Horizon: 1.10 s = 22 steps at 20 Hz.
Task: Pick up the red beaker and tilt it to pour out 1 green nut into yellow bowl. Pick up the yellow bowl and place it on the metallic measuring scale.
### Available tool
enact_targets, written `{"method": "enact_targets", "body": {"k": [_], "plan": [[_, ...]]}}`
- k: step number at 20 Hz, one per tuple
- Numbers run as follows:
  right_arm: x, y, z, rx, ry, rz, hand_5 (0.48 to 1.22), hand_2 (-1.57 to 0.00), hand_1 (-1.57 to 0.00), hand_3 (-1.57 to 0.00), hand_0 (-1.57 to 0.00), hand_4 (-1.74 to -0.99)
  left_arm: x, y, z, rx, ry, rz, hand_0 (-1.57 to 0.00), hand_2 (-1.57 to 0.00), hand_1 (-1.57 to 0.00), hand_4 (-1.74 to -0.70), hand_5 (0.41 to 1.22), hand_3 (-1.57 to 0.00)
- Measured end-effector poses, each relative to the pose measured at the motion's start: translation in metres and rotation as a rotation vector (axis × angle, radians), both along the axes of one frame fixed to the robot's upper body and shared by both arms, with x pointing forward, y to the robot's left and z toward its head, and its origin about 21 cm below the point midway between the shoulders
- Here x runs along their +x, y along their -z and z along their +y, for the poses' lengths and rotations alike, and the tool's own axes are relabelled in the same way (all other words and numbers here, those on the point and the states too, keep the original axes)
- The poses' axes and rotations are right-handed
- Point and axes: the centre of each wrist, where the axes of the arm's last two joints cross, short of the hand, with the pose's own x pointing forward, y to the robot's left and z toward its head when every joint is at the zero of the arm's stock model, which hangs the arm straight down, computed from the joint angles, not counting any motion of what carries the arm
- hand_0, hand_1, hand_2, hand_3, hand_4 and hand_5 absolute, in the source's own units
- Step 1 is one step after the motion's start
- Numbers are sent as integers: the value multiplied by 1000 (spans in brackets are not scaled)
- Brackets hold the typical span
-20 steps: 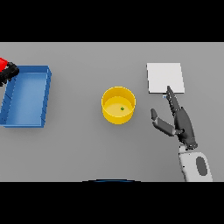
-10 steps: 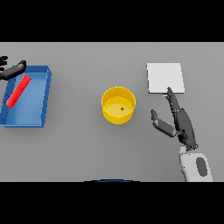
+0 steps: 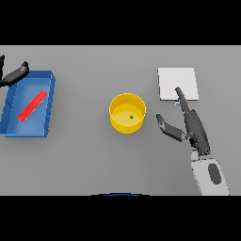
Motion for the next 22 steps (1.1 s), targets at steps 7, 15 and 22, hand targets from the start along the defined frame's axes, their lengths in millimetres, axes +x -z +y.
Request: {"method": "enact_targets", "body": {"k": [7, 15, 22], "plan": [[34, -33, 12, -312, -358, -73, 648, 1, 1, 1, -3, -1255, -4, -1, -3, -21, 20, -30, -4, -3, -3, -740, 709, -1], [61, -52, 47, -731, -629, -122, 625, 1, 1, 1, 0, -1231, -6, 2, -5, -38, 33, -43, 0, 0, 0, -755, 716, 1], [72, -56, 69, -900, -779, -102, 651, 1, 1, 1, 1, -1217, -9, 3, 3, -77, 41, -66, 1, 1, 1, -783, 722, 1]]}}
